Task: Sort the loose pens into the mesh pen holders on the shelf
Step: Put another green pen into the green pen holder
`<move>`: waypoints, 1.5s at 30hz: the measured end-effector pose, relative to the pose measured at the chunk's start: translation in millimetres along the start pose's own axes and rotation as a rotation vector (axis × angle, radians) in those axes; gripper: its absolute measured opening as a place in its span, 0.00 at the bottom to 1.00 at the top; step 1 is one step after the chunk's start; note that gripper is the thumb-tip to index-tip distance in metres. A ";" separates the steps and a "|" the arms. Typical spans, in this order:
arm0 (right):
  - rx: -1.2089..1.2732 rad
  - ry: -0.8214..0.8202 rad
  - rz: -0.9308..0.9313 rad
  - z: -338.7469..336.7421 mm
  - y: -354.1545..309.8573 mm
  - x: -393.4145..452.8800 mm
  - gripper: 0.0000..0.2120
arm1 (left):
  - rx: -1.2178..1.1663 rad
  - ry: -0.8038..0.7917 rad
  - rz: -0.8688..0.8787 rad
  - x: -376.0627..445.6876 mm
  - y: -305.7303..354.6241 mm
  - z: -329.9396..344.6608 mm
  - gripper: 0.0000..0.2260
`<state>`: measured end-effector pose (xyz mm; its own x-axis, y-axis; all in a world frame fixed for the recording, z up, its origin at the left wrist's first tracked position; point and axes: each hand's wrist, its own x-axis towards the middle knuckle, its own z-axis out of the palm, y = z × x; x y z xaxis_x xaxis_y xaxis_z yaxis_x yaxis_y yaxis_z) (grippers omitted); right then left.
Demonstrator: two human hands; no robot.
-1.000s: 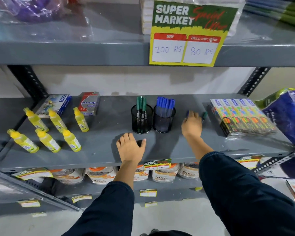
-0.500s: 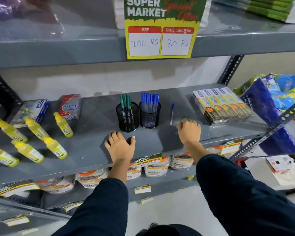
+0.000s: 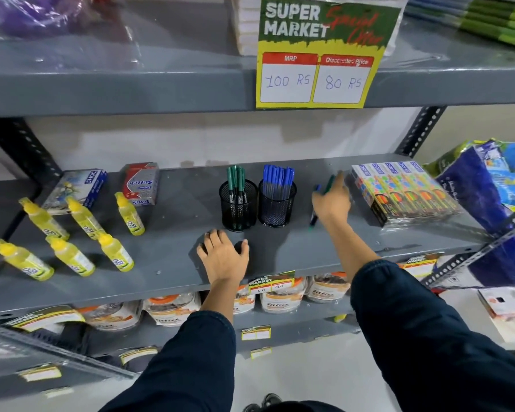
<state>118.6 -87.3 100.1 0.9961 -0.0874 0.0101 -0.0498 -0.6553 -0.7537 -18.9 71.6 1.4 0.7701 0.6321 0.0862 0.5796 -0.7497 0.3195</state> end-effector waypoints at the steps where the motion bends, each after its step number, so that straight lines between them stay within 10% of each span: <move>1: 0.078 -0.019 -0.033 1.3 -14.1 2.0 0.37 | -0.010 0.000 0.003 0.2 -0.7 0.6 0.28; 8: 0.413 -0.084 -0.424 18.6 -99.0 -20.2 0.35 | -0.023 0.030 0.005 -1.7 -0.5 3.5 0.29; 19: -0.059 -0.347 -0.595 82.6 -90.6 -40.8 0.32 | -0.045 0.056 -0.026 0.8 1.1 7.1 0.28; 36: -0.419 -0.307 -0.868 87.2 -84.6 -29.9 0.24 | -0.085 0.071 -0.033 0.0 2.1 5.6 0.28; 45: -0.099 0.151 -0.651 46.3 -54.2 -10.7 0.21 | -0.080 0.042 0.007 -0.9 -0.7 3.1 0.26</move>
<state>114.0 -16.1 110.4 0.8045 0.2492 0.5391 0.5435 -0.6747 -0.4993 -19.2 70.9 -1.7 0.7612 0.6358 0.1281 0.5496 -0.7372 0.3931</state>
